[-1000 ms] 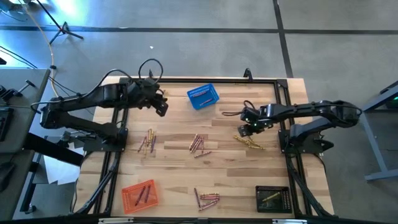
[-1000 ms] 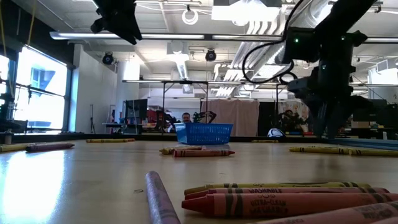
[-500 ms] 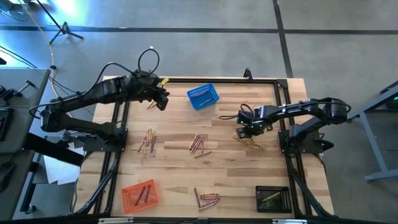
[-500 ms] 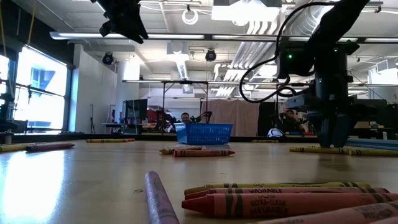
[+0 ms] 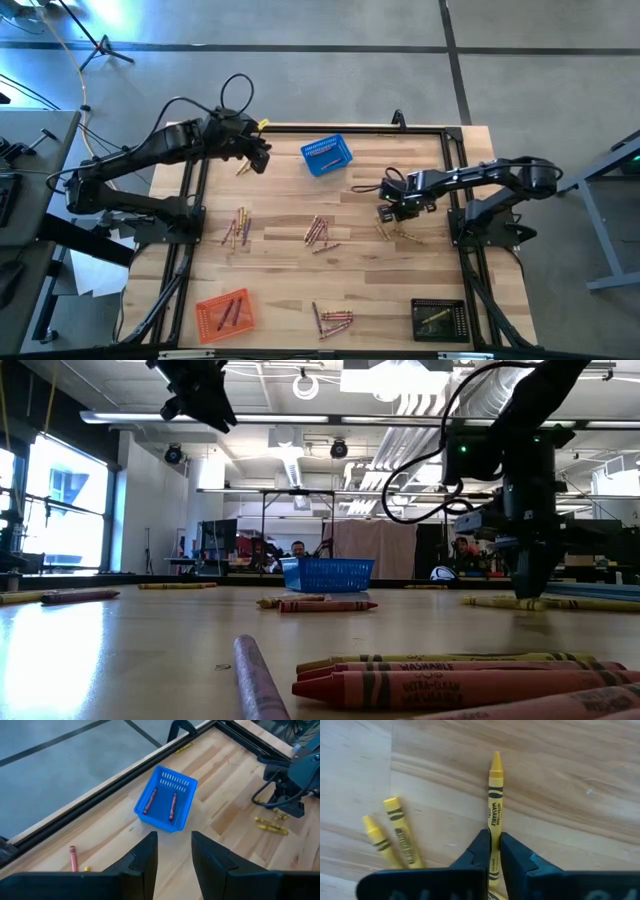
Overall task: Sort crayons
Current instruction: Put the yellow crayon into the black bin
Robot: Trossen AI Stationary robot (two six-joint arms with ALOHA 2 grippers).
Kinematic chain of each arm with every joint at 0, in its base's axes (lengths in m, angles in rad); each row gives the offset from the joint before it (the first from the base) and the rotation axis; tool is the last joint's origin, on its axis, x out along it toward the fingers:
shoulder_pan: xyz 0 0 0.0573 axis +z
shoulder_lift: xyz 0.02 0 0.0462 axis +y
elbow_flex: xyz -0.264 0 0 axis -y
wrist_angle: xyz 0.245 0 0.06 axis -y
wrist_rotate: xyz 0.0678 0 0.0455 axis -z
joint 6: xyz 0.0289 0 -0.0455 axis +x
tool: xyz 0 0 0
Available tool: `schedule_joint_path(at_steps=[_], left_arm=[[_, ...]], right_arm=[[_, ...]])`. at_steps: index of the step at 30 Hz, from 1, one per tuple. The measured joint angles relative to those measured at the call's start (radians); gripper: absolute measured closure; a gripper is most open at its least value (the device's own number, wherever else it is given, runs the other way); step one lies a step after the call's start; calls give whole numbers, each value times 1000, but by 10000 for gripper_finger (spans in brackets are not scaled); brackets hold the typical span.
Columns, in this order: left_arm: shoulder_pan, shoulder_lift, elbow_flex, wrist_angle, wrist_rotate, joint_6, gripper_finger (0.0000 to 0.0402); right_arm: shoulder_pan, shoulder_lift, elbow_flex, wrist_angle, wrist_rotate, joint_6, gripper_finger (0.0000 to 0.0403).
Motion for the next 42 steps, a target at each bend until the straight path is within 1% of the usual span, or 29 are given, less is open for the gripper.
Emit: schedule_joint_path(at_steps=[3, 6, 8, 9, 13, 18, 22, 24, 27, 30, 35, 38, 42], left_arm=[[11, 0, 0, 0, 2, 15, 298], [23, 0, 0, 0, 3, 17, 298], [25, 0, 0, 1, 3, 17, 298], [29, 0, 0, 5, 16, 17, 298], [29, 12, 0, 65, 136, 75, 298], [27, 70, 0, 215, 277, 185, 298], [29, 161, 0, 376, 343, 227, 298], [29, 213, 0, 459, 354, 232, 298], [29, 294, 0, 608, 367, 192, 298], [29, 362, 0, 764, 368, 122, 298], [29, 429, 0, 959, 369, 19, 298], [29, 437, 0, 1009, 369, -26, 298], [28, 438, 0, 1014, 370, -30, 298]], right_arm=[[-1, -3, 27, -19, 25, -3, 381], [-2, -10, 79, -32, 40, -31, 391], [-5, -10, 116, -71, 41, -58, 396], [-9, -10, 138, -80, 40, -75, 397], [-20, -10, 241, -90, 69, -173, 391], [-42, -11, 403, -84, 190, -309, 385], [-64, -11, 547, -37, 299, -455, 387], [-67, -12, 613, 1, 324, -526, 388], [-66, -12, 696, 62, 327, -616, 388], [-52, -12, 758, 90, 327, -662, 388], [-28, -13, 788, 111, 325, -689, 388], [-22, -13, 776, 115, 324, -692, 388], [-22, -13, 766, 110, 323, -676, 388]])
